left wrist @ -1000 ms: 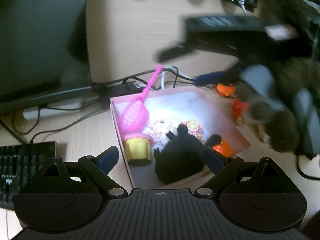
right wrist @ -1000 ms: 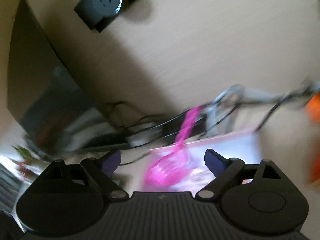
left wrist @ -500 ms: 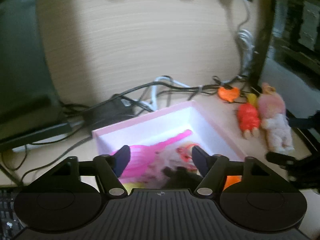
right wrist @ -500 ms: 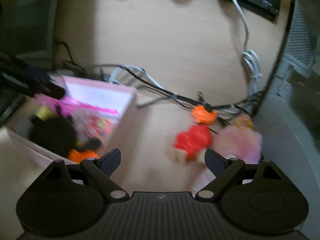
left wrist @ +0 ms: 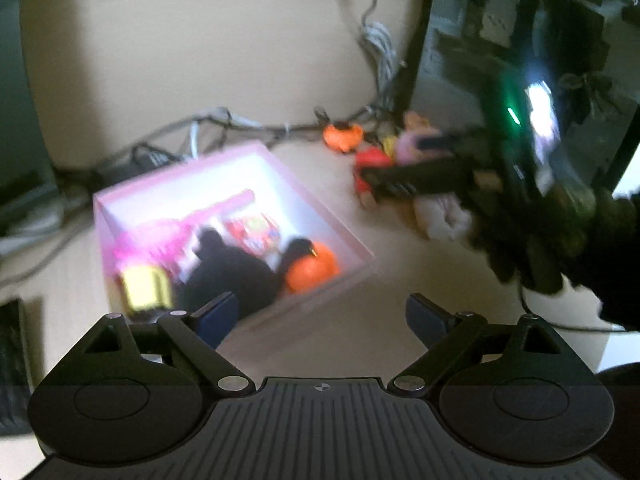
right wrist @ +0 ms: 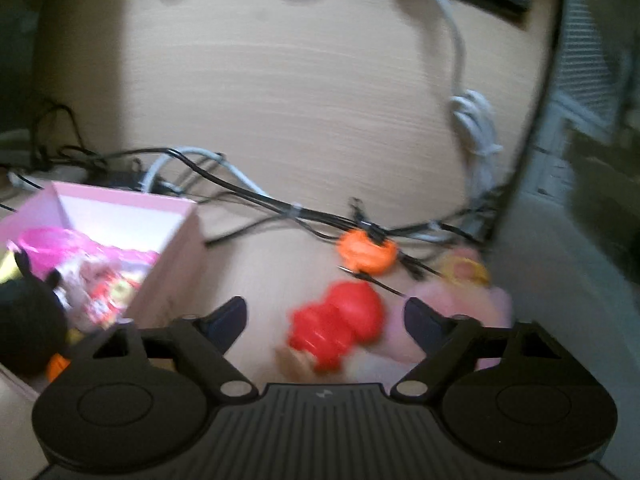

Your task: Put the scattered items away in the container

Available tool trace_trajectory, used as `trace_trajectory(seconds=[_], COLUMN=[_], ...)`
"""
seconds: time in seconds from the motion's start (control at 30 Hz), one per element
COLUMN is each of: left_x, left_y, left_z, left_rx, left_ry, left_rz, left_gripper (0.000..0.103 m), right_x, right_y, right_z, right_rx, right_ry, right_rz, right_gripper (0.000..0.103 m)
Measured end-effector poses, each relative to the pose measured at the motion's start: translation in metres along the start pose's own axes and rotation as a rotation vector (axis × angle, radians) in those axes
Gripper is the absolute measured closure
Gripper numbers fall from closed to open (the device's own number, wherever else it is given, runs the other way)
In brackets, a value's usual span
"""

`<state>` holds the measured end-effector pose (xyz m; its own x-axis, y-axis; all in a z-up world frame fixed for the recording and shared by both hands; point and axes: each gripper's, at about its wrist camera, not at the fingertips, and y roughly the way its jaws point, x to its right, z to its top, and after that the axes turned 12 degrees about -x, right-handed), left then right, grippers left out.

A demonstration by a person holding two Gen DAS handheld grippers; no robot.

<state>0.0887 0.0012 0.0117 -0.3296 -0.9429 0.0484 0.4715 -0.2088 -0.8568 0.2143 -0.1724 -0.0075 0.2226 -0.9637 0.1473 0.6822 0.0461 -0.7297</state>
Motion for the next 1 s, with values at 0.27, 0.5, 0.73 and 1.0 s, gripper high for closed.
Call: trace_trajectory(seconds=[0.27, 0.5, 0.73, 1.0], left_x=[0.014, 0.017, 0.026, 0.041], left_y=[-0.001, -0.003, -0.014, -0.02], left_z=[-0.019, -0.023, -0.034, -0.051], left_rx=[-0.046, -0.066, -0.042, -0.034], left_ry=[-0.038, -0.042, -0.043, -0.036], left_rz=[-0.032, -0.02, -0.001, -0.001], left_gripper=[0.008, 0.007, 0.007, 0.007], right_x=[0.022, 0.046, 0.067, 0.061], right_y=[-0.003, 0.003, 0.021, -0.041], right_z=[-0.019, -0.059, -0.057, -0.086], right_rx=[0.021, -0.061, -0.084, -0.063], right_ry=[0.207, 0.339, 0.421, 0.256], right_rz=[-0.208, -0.175, -0.025, 0.023], right_gripper=[0.027, 0.013, 0.023, 0.034])
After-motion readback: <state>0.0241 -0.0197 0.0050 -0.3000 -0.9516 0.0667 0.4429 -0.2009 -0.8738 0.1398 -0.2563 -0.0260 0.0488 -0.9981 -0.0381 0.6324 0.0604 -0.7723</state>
